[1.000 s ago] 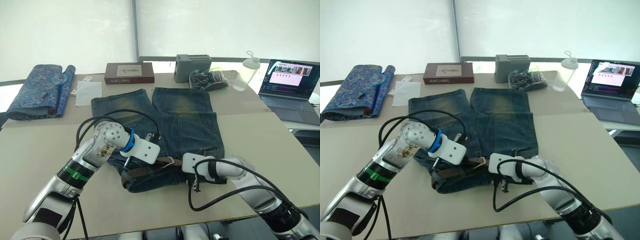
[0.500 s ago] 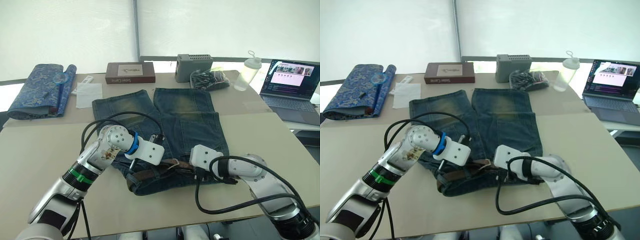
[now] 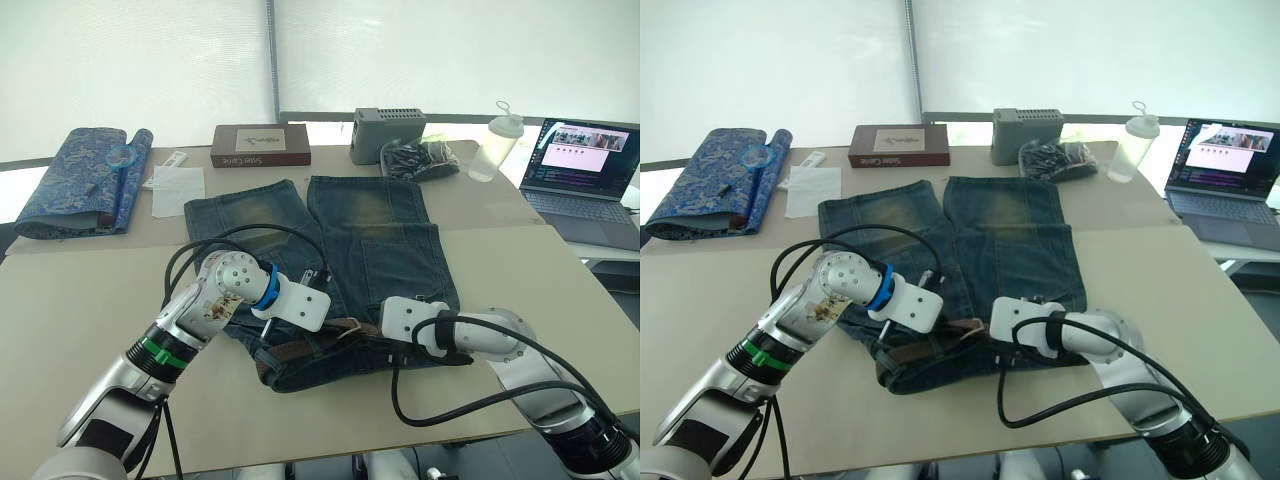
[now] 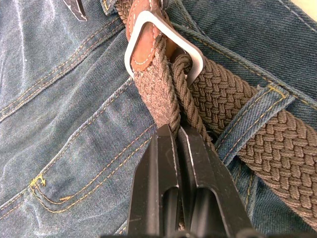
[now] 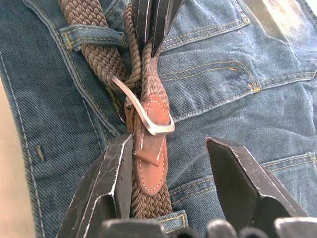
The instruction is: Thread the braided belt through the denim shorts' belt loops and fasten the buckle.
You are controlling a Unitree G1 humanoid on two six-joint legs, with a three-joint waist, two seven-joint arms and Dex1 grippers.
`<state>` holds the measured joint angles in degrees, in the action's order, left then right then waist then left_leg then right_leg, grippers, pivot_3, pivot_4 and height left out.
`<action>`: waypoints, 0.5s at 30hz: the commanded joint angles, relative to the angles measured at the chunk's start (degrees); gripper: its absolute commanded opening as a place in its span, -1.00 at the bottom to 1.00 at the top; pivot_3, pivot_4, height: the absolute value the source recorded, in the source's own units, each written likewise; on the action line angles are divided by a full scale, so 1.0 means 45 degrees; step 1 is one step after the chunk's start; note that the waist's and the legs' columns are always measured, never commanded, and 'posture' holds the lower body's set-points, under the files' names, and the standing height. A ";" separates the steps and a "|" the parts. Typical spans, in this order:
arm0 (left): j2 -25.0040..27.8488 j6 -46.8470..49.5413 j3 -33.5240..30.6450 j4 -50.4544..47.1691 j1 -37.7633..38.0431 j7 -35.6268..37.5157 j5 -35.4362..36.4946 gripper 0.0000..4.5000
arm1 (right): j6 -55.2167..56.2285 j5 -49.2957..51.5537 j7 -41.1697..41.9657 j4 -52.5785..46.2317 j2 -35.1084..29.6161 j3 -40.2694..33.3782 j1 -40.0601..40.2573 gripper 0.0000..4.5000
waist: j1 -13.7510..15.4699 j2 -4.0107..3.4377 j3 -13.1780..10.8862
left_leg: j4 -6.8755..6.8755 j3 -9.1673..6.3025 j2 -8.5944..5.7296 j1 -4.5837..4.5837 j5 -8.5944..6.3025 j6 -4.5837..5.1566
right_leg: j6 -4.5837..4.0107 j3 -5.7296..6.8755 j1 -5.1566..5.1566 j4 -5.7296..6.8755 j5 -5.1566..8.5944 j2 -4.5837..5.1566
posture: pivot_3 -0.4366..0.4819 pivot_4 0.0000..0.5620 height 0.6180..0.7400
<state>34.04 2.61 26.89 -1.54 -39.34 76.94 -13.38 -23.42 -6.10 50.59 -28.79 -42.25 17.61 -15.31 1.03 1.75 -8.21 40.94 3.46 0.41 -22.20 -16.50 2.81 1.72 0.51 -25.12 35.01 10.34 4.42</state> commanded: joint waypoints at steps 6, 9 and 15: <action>-0.0145 -0.0222 0.0208 -0.0152 -0.0087 -0.0066 0.0160 -1.00 | 0.0809 -0.0564 -0.0219 0.0137 -0.0093 -0.0065 -0.0110 0.14 | 0.0000 0.0000 0.0000 | 0.0000 0.0000 0.0000 0.0000 0.0000 0.0000 | 0.0001 -0.0001 0.0000 -0.0001 0.0002 0.0001 | -0.05 -0.47 1.00; -0.0169 -0.0243 0.0219 -0.0118 -0.0122 -0.0087 0.0145 -1.00 | 0.0926 -0.0687 -0.0241 0.0210 0.0034 0.0032 -0.0155 0.14 | -0.0002 0.0000 0.0000 | 0.0000 0.0000 0.0001 0.0001 0.0000 0.0000 | -0.0005 -0.0001 0.0001 -0.0001 0.0005 0.0001 | -0.05 -0.47 1.00; -0.0174 -0.0241 0.0242 -0.0148 -0.0119 -0.0114 0.0136 -1.00 | 0.1108 -0.0892 -0.0237 0.0345 0.0090 0.0190 -0.0139 -0.48 | -0.0006 0.0000 0.0000 | 0.0001 0.0001 0.0002 0.0002 0.0000 0.0000 | -0.0017 -0.0001 0.0001 0.0000 0.0012 0.0000 | -0.05 -0.47 1.00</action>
<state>34.01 2.41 27.02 -1.40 -39.35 76.51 -13.41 -19.26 -9.45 50.44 -27.18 -42.00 19.34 -15.24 1.00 1.75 -8.21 40.94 3.46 0.42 -22.19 -16.50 2.81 1.65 0.50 -25.12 35.01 10.40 4.42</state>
